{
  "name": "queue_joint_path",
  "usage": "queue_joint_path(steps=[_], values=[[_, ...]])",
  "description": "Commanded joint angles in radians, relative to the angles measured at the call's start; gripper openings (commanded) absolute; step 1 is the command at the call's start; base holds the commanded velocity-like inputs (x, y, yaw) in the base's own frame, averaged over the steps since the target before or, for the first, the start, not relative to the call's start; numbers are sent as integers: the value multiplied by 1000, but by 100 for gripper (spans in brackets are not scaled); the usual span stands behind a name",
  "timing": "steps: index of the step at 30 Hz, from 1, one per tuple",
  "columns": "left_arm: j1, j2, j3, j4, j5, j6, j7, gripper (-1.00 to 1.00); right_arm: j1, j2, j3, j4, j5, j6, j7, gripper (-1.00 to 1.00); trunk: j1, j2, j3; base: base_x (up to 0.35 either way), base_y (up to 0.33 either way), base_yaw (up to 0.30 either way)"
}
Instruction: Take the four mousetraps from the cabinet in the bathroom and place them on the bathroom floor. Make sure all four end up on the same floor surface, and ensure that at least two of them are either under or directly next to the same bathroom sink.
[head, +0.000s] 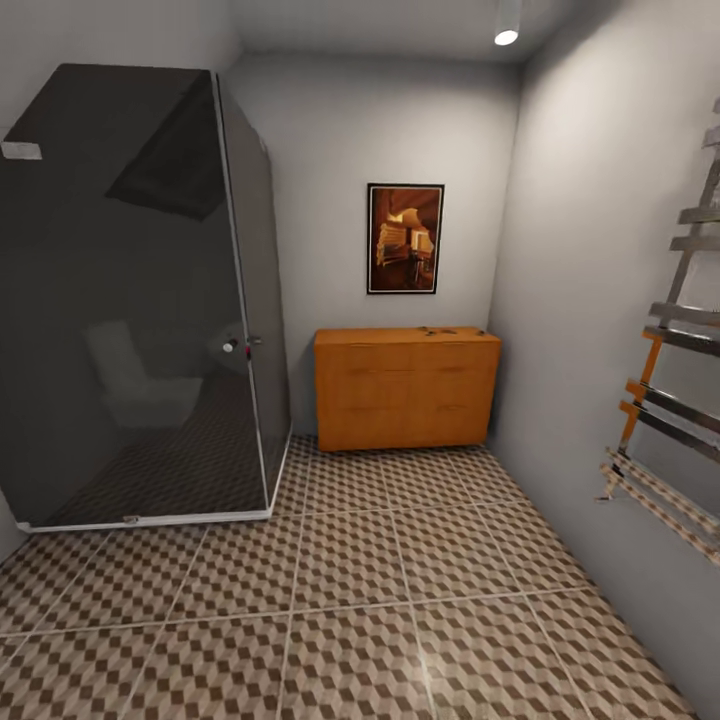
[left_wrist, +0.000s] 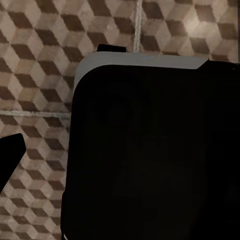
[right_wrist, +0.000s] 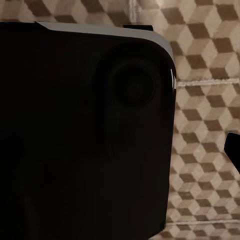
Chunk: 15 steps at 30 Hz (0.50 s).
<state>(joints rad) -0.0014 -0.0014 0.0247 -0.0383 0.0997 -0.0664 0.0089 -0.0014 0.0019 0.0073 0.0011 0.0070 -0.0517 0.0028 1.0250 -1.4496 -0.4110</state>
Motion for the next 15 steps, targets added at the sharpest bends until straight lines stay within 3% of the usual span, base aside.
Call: queue_joint_path(steps=[1, 8, 15], values=[[0, 0, 1, 0, 9, -3, 0, 100, 0, 0, 0, 0, 1, -3, 0, 100, 0, 0, 0, 0, 0, -276], [0, 0, 0, 1, 9, 0, -2, 100, 0, 0, 0, 0, 1, -3, 0, 100, 0, 0, 3, 1, 0, -258], [0, 0, -1, 1, 9, 5, -8, 100, 0, 0, 0, 0, 0, -4, 0, 100, 0, 0, 5, 109, 0, -110]])
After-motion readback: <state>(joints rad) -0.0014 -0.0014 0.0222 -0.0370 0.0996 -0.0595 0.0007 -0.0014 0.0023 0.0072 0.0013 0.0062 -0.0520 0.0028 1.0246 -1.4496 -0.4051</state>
